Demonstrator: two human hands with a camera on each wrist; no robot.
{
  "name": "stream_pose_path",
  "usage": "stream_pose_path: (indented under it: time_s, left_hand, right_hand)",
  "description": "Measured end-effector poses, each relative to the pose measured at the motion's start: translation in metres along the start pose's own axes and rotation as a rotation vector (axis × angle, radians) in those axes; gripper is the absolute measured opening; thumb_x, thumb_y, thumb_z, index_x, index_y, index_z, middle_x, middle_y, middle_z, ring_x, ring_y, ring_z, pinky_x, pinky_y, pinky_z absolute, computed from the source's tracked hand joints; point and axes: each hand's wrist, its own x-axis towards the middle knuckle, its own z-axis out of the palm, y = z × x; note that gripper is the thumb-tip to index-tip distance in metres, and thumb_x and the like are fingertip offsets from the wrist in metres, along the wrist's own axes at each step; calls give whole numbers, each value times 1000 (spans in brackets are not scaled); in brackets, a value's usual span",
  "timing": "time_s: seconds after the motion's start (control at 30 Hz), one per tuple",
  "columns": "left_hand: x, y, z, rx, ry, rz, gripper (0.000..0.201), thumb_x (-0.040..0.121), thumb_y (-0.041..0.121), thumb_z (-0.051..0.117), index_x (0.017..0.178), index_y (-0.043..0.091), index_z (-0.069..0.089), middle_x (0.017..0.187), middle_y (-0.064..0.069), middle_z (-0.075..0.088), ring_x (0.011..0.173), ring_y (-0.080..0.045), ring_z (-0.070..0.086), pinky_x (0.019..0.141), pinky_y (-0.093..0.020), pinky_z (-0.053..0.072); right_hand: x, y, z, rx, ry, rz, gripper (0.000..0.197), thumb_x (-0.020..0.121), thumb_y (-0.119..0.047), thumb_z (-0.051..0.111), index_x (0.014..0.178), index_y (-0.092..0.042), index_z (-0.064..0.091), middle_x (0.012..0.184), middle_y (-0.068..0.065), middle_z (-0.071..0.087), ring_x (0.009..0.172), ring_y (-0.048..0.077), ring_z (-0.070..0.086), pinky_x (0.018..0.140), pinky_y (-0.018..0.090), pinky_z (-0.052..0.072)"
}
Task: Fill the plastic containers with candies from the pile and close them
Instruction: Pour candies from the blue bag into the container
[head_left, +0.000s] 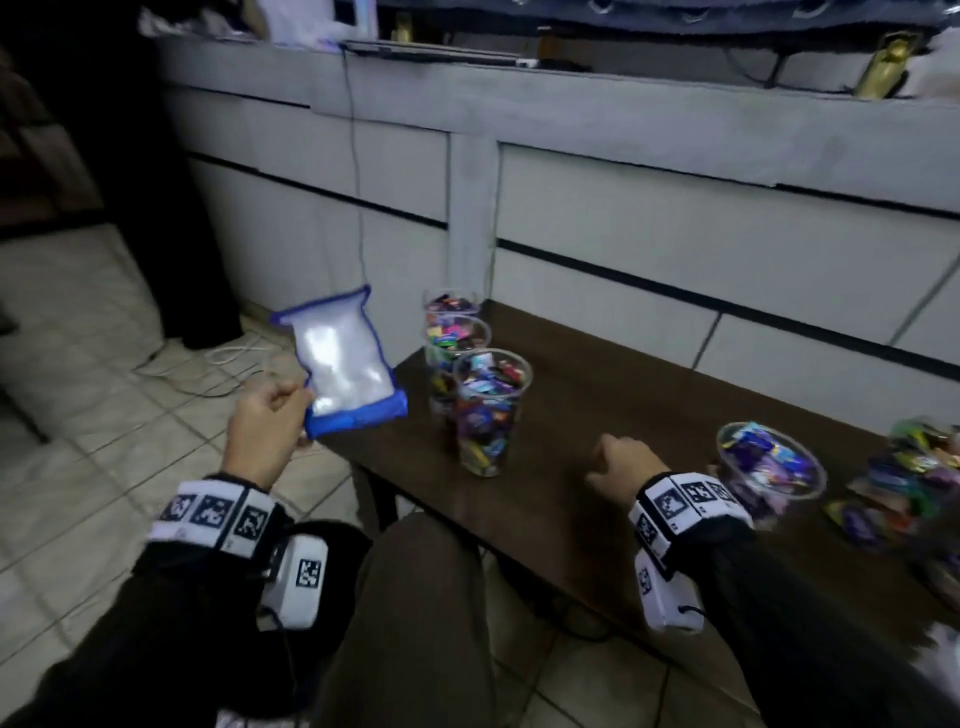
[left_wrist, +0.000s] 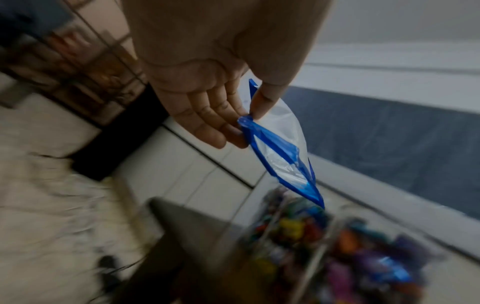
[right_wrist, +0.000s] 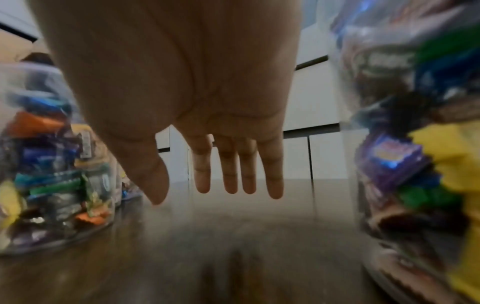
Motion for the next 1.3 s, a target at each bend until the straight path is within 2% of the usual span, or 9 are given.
stream_pose_path:
  time_s: [0.17, 0.33, 0.47, 0.6, 0.7, 0.9, 1.03, 1.13, 1.3]
  left_hand:
    - [-27, -114, -39, 282, 22, -302, 17, 89, 20, 63, 82, 5, 64, 84, -24, 66, 68, -27, 60, 72, -45, 57]
    - [-51, -174, -45, 578, -90, -509, 23, 93, 19, 58, 94, 1, 71, 99, -21, 70, 89, -37, 67, 78, -37, 56]
    - [-61, -205, -50, 716, -188, -615, 33, 96, 26, 56, 108, -1, 69, 111, -18, 67, 96, -29, 62, 74, -25, 39]
    - [-61, -227, -51, 788, -321, -609, 32, 100, 20, 51, 115, -4, 66, 103, -15, 68, 110, -32, 64, 88, -28, 49]
    - [-59, -221, -48, 835, -344, -573, 30, 98, 28, 53, 107, 5, 71, 111, -15, 70, 103, -29, 66, 81, -26, 47]
    - [-47, -160, -31, 345, -106, -162, 13, 91, 11, 64, 93, 24, 69, 85, -3, 75, 86, -26, 71, 84, -36, 54]
    - [-51, -69, -5, -17, -59, 265, 31, 94, -1, 56, 94, 28, 66, 83, 6, 73, 72, -12, 68, 69, -22, 56]
    - [-65, 8, 35, -244, -123, 498, 29, 95, -3, 55, 95, 25, 63, 81, 10, 72, 69, -4, 66, 68, -15, 55]
    - [-100, 103, 121, -399, -479, 681, 13, 90, 29, 59, 102, 25, 61, 90, 10, 72, 84, -3, 69, 76, -16, 53]
  right_hand:
    - [11, -3, 17, -45, -98, 40, 53, 90, -35, 60, 133, -10, 41, 135, 14, 44, 121, 28, 49, 94, 32, 43]
    - [17, -6, 25, -98, -104, 54, 57, 89, -36, 63, 134, -9, 40, 137, 16, 40, 121, 30, 49, 95, 34, 45]
    - [19, -5, 27, -102, -95, 58, 58, 88, -37, 64, 134, -11, 40, 133, 14, 42, 119, 28, 49, 94, 33, 45]
    - [18, -5, 28, -96, -80, 47, 56, 88, -37, 64, 132, -12, 42, 130, 13, 43, 117, 28, 50, 91, 32, 44]
    - [14, -4, 29, -88, -82, 38, 54, 88, -37, 64, 131, -12, 43, 128, 13, 44, 115, 28, 51, 91, 32, 44]
    - [4, -5, 24, -77, -103, -9, 50, 89, -35, 63, 129, -11, 45, 128, 12, 46, 115, 27, 51, 89, 31, 44]
    - [-6, -11, 4, -16, -7, -69, 42, 88, -32, 63, 120, -8, 51, 125, 14, 51, 114, 28, 52, 91, 33, 44]
    - [-22, -16, -26, 81, 160, -152, 35, 88, -30, 62, 117, -11, 56, 122, 11, 58, 114, 26, 54, 95, 32, 44]
    - [-65, 0, -95, 307, 479, -249, 19, 89, -30, 63, 104, -19, 63, 106, 1, 65, 98, 16, 60, 85, 27, 46]
